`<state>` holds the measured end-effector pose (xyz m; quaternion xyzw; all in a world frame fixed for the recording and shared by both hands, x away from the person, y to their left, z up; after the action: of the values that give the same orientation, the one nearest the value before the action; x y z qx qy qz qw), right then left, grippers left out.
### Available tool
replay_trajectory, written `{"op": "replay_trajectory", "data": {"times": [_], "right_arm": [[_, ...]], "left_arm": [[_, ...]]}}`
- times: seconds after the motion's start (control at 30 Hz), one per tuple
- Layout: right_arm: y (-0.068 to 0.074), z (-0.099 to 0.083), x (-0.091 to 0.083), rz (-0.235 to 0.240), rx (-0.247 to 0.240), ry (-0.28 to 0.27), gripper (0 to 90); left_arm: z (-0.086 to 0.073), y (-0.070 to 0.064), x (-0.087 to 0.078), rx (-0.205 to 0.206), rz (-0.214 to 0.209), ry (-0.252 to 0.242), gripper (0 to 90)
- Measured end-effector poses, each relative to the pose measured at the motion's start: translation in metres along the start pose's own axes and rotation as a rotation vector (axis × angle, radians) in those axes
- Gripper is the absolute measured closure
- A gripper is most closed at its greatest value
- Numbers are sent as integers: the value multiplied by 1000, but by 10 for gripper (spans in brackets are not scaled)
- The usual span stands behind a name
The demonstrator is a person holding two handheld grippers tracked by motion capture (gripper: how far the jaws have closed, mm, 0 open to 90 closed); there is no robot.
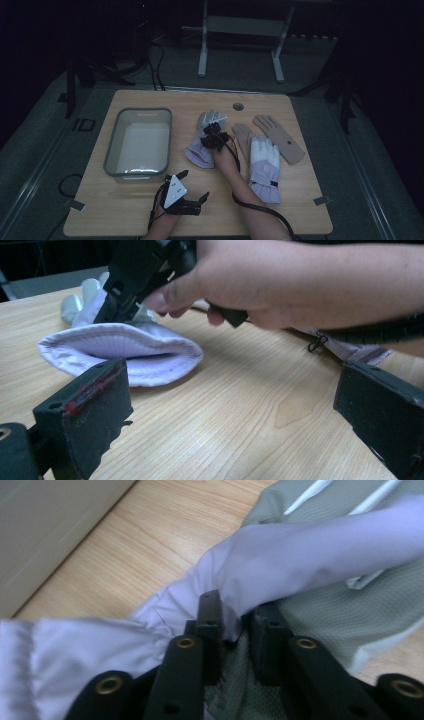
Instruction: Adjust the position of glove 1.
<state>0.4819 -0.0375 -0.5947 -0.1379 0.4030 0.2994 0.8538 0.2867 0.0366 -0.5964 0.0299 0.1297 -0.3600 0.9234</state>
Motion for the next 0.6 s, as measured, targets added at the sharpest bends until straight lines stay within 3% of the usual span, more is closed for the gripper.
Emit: {"op": "replay_trajectory", "data": {"times": [0.23, 0.43, 0.6], "right_arm": [[-5, 7, -35, 43, -128, -27, 808], [1, 7, -78, 57, -287, -74, 807], [0, -7, -89, 61, -299, -79, 805]], "left_arm": [[0, 0, 0, -4, -2, -1, 21], [0, 1, -1, -8, 1, -6, 21], [0, 1, -2, 2, 12, -8, 21]]}}
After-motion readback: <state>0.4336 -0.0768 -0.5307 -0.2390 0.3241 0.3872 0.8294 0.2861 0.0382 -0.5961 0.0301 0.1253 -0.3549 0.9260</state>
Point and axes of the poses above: each handheld gripper's, and its own axes: x roughly forward along the jaws, z roughly out of its top, y roughly to its left, the point moved 7 cm from there along x, roughly forward along the jaws, and after that the axes turned 3 degrees about -x, right-handed, at the moved point
